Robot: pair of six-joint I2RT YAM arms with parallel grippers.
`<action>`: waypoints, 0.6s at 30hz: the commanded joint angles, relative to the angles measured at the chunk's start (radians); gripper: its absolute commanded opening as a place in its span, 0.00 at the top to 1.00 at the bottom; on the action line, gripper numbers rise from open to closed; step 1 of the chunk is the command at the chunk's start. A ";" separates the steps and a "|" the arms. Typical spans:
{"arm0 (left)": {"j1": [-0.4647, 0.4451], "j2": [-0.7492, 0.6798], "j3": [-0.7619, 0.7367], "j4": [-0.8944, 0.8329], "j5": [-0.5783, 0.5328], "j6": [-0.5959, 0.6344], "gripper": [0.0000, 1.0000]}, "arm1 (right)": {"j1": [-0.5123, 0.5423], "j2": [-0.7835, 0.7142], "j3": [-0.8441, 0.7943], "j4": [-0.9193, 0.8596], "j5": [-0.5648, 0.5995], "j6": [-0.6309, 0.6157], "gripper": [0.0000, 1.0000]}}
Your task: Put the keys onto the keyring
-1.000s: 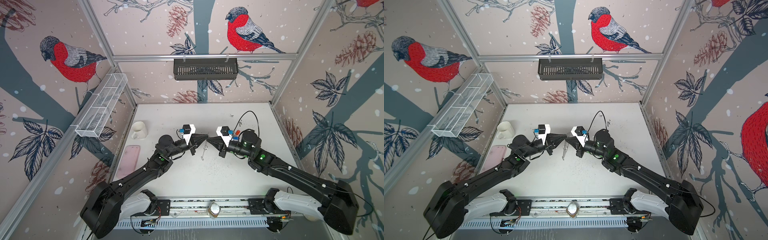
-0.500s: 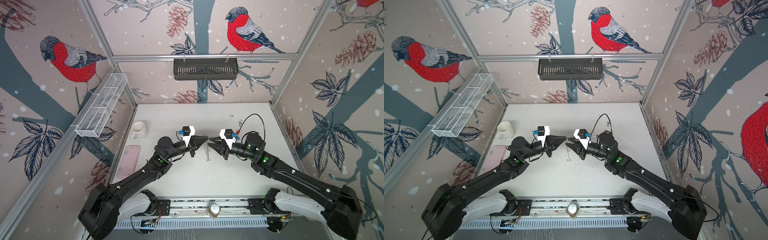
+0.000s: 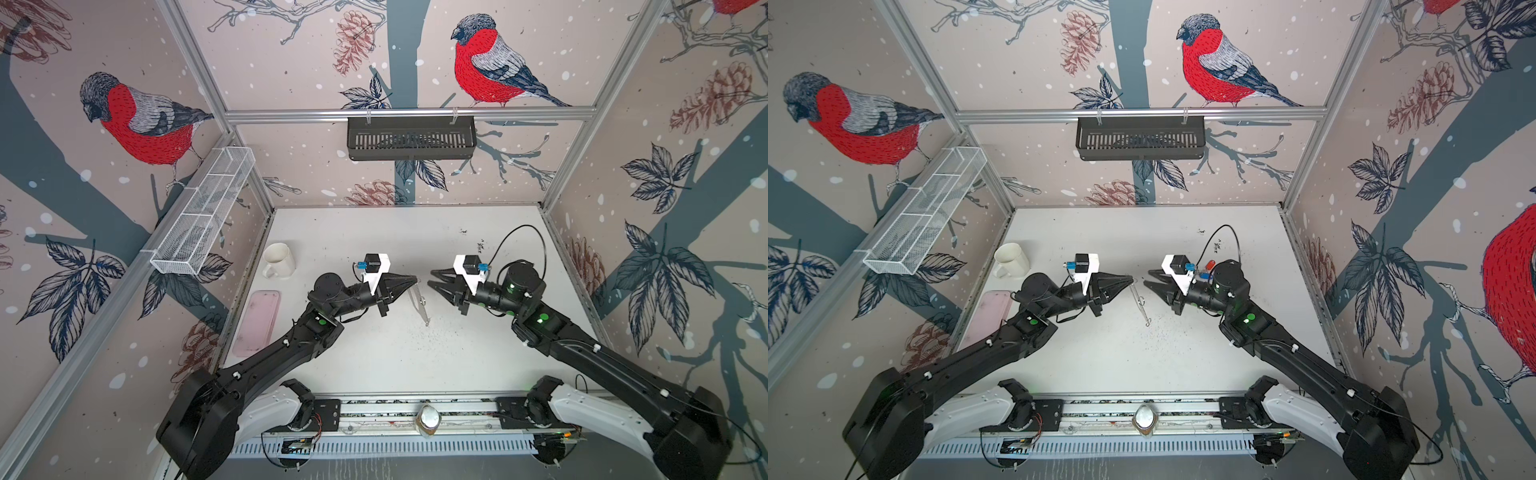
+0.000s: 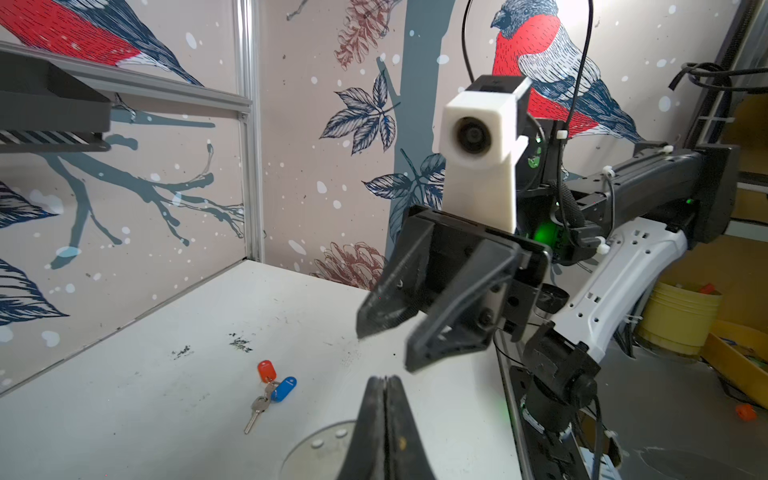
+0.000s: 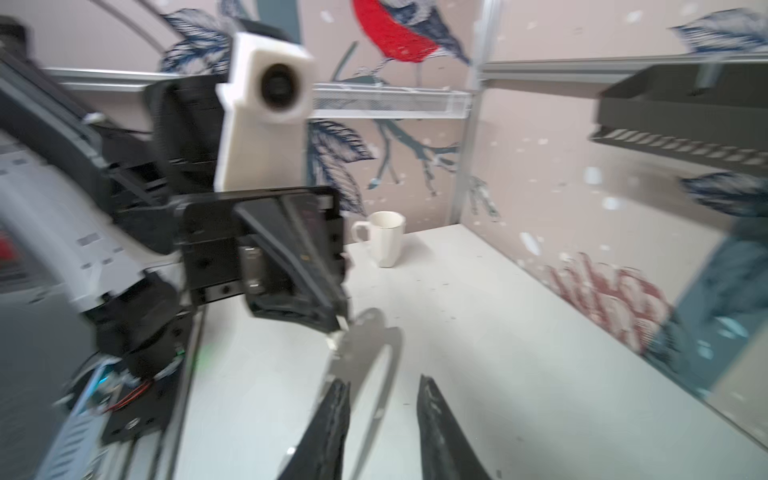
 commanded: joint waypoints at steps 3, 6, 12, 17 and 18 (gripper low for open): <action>-0.001 -0.001 0.007 0.045 0.024 0.004 1.00 | -0.003 -0.002 0.008 0.009 0.010 -0.016 0.72; -0.001 0.002 0.005 0.051 0.024 0.004 1.00 | -0.005 0.002 0.006 0.010 -0.008 -0.017 0.72; 0.000 0.007 0.007 0.056 0.019 0.004 1.00 | 0.006 0.029 0.018 -0.011 -0.074 -0.030 0.74; -0.001 0.009 0.009 0.059 0.026 0.003 1.00 | 0.028 0.051 0.030 -0.028 -0.093 -0.046 0.76; -0.001 0.009 0.011 0.059 0.027 0.004 1.00 | 0.030 0.055 0.033 -0.029 -0.099 -0.047 0.76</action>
